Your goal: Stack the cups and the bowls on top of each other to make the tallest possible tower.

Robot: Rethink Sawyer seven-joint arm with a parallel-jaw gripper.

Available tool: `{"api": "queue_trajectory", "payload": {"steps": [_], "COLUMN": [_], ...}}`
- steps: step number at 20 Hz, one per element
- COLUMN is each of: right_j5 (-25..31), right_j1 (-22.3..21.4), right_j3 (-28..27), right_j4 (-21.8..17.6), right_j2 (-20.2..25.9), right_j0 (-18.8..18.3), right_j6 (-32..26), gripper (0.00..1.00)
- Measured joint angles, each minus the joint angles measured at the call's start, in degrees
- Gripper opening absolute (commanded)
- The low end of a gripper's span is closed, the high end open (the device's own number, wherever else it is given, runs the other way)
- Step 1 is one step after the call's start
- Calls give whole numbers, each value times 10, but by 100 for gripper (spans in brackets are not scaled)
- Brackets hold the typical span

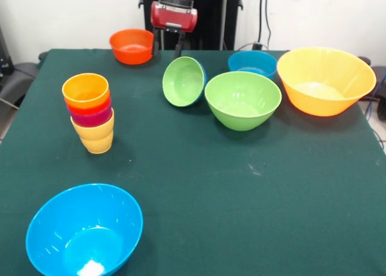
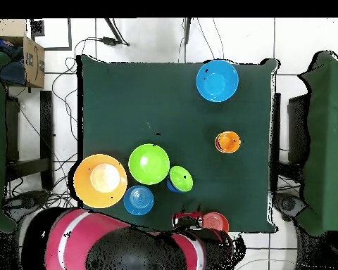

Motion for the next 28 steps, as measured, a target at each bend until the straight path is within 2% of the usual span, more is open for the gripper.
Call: {"api": "queue_trajectory", "payload": {"steps": [1, 4, 8, 10, 12, 14, 21, 28], "right_j5": [23, 63, 121, 167, 188, 236, 302, 320], "right_j1": [-25, -65, -118, -155, -172, -206, -252, -266], "right_j3": [2, 7, 16, 23, 26, 33, 49, 76], "right_j4": [-19, -37, -45, -46, -46, -46, -47, -47], "right_j2": [23, 61, 112, 152, 171, 216, 306, 401], "right_j0": [-21, -57, -109, -151, -170, -212, -282, -337], "right_j6": [0, 0, 0, 0, 0, 0, 0, 0], "gripper": [100, 100, 100, 100, 100, 100, 100, 100]}}
